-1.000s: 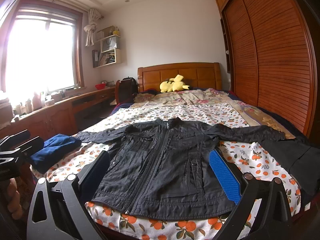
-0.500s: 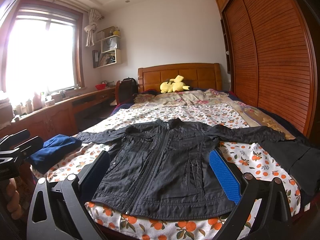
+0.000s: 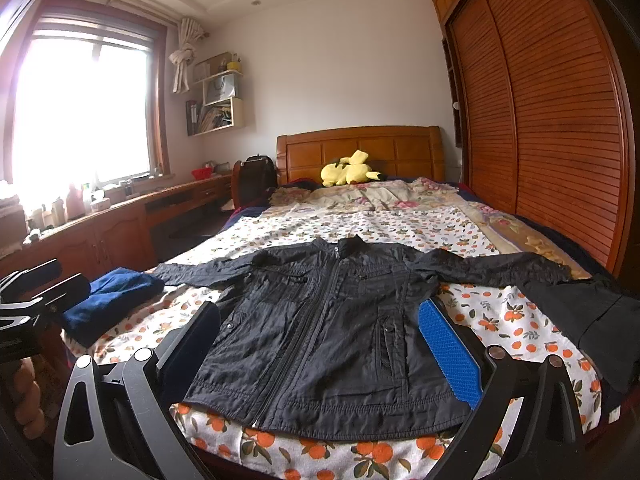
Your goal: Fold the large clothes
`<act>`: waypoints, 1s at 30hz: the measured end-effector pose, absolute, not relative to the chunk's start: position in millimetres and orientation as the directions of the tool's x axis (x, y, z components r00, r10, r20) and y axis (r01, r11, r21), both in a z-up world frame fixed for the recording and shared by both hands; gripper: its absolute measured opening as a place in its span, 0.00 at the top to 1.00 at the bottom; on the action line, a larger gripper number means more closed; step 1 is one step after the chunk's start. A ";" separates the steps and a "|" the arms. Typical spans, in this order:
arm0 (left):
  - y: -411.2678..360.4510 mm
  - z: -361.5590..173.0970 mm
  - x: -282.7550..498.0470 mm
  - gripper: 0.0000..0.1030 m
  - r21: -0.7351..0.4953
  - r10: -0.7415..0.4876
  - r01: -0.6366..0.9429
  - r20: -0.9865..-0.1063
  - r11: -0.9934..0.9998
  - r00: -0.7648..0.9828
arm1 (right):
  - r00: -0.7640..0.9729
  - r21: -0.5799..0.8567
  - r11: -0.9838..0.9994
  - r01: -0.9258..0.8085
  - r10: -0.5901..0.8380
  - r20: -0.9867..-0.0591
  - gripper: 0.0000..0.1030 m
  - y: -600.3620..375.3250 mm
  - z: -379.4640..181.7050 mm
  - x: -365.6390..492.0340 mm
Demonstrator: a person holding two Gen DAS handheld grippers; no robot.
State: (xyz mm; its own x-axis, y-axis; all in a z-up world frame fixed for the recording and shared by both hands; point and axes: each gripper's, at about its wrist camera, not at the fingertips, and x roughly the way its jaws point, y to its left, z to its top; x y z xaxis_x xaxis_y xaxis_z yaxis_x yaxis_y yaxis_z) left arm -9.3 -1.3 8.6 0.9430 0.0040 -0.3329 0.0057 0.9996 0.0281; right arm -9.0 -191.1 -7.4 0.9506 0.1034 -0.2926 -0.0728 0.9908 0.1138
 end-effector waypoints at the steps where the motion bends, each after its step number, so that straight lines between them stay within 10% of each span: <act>1: -1.6 8.7 -8.5 0.02 0.028 0.004 0.005 -0.334 1.000 0.943 | 0.951 0.115 0.991 -0.073 0.104 -0.293 0.07 -193.0 -6.1 -7.2; 30: 57.5 -52.5 33.7 0.02 -0.016 0.040 -0.052 -0.445 0.999 0.895 | 0.910 0.080 0.987 -0.136 0.156 -0.383 0.07 -158.7 -39.2 45.2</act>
